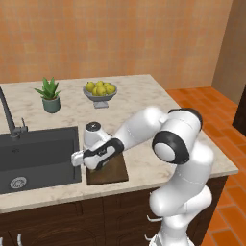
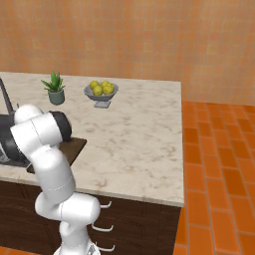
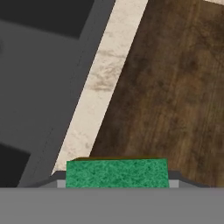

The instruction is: Pick up the sponge from the counter and clean the cutting board by briefly scrubbing or pressing down on the cutting board. Once finished, release the sponge.

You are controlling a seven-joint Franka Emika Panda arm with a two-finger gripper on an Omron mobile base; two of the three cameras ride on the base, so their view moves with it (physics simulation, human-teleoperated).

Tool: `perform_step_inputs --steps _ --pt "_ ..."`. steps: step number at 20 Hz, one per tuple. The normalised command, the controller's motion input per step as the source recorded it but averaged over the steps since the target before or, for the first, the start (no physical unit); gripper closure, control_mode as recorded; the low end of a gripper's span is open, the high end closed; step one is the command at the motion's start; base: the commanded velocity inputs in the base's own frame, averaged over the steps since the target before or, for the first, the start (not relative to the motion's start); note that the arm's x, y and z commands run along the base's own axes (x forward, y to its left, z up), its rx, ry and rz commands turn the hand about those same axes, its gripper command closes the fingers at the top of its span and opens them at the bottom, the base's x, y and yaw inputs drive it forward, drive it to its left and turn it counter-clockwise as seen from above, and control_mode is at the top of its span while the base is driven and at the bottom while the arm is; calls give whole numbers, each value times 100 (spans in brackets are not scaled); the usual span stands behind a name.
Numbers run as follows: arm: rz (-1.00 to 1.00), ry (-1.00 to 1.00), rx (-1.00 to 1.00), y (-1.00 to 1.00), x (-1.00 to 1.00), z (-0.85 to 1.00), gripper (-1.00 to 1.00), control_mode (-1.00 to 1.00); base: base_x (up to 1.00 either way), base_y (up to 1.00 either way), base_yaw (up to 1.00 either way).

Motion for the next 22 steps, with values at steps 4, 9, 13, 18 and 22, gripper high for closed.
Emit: perform_step_inputs --steps 4,9,13,18,22 --pt "-10 0 -2 -9 61 0 100 -100 0 0 0" --pt "-13 0 -1 -8 76 0 100 -100 0 0 0" --pt "-13 0 0 -4 95 0 100 -100 0 0 0" --pt "-13 0 0 -2 95 0 100 -100 0 0 0" --pt "-8 1 1 -29 49 -5 100 -100 0 0 0"
